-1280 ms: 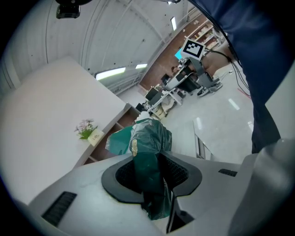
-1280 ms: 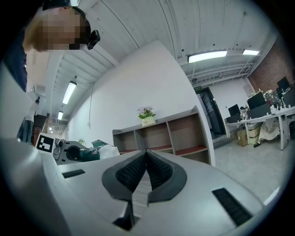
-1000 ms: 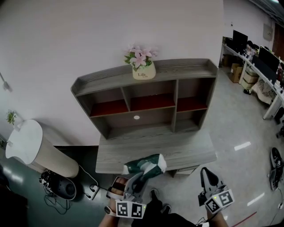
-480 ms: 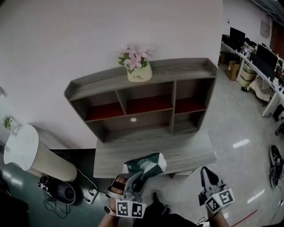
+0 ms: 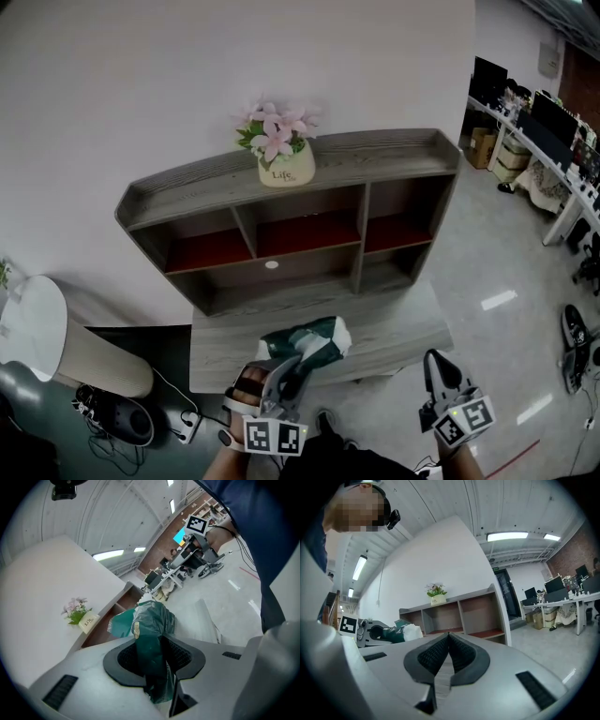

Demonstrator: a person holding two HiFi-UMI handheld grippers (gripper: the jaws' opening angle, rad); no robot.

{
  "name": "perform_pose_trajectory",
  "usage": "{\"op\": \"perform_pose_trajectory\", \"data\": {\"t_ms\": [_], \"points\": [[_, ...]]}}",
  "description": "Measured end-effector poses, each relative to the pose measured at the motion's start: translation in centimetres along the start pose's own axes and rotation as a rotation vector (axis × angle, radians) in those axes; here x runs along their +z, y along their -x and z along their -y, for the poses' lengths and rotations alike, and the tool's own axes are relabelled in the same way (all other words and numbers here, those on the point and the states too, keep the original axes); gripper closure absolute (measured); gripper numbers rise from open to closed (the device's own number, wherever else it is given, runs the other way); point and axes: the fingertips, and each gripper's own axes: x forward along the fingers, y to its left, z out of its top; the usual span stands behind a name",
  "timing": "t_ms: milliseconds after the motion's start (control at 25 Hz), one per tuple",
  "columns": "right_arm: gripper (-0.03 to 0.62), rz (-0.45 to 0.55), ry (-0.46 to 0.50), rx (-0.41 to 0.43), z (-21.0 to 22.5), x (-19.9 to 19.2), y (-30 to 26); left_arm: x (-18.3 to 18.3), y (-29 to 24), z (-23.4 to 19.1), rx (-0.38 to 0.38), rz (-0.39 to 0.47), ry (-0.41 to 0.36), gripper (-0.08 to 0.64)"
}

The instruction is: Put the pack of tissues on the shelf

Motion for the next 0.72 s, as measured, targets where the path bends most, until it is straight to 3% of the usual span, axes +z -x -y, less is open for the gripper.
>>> {"op": "perform_pose_trajectory", "data": {"t_ms": [200, 440, 720], "points": [[0.581, -0.011, 0.001, -0.020, 0.4, -0.1, -2.0, -1.3, -1.6, -1.1, -0.021, 0.007, 0.007, 0.435], [0.581, -0.015, 0.012, -0.035, 0.1, 0.2, -4.7, -2.9, -3.0, -3.3, -0.031, 0.041, 0.078, 0.434], [0.581, -0.033, 0.033, -0.060, -0.3, -0.1, -7.0, -5.1, -5.2, -5.1, -0.021, 0.056, 0.079, 0.434]]}}
